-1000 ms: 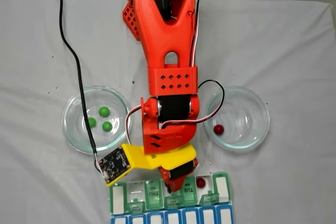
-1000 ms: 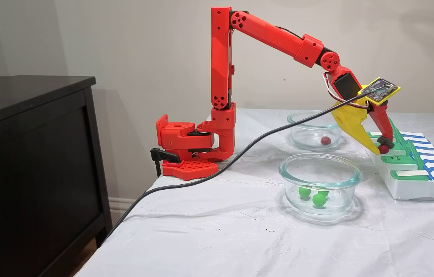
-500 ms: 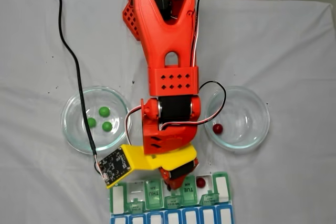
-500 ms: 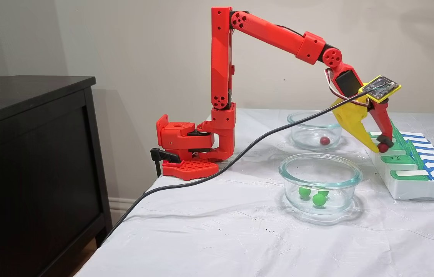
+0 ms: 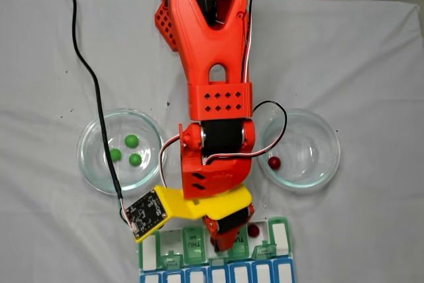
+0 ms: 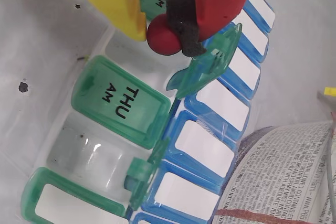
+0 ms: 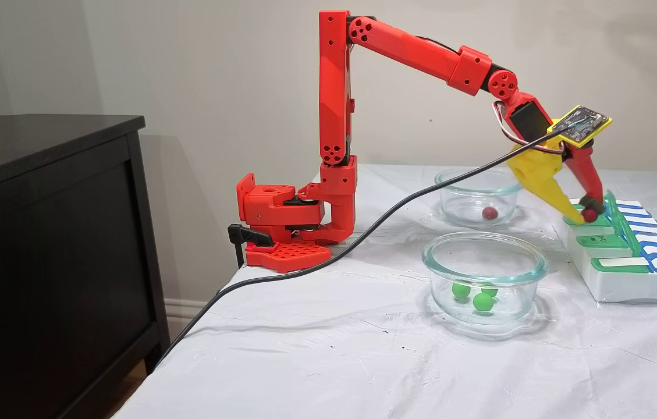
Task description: Sort medicines into box.
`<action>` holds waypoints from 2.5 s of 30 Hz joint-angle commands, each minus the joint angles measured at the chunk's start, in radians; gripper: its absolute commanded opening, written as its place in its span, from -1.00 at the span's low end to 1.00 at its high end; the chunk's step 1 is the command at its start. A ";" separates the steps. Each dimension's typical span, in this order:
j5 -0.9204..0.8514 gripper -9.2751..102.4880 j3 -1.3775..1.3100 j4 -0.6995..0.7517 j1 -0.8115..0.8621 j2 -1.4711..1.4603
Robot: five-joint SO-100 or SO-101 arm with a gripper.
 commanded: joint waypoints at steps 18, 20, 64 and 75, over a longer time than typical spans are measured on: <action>-0.005 -0.61 -0.034 -0.064 -0.009 0.083; -0.005 -0.76 -0.034 -0.026 -0.012 0.140; 0.121 -0.44 0.216 0.209 -0.407 0.141; 0.067 -0.47 0.224 0.129 -0.376 0.084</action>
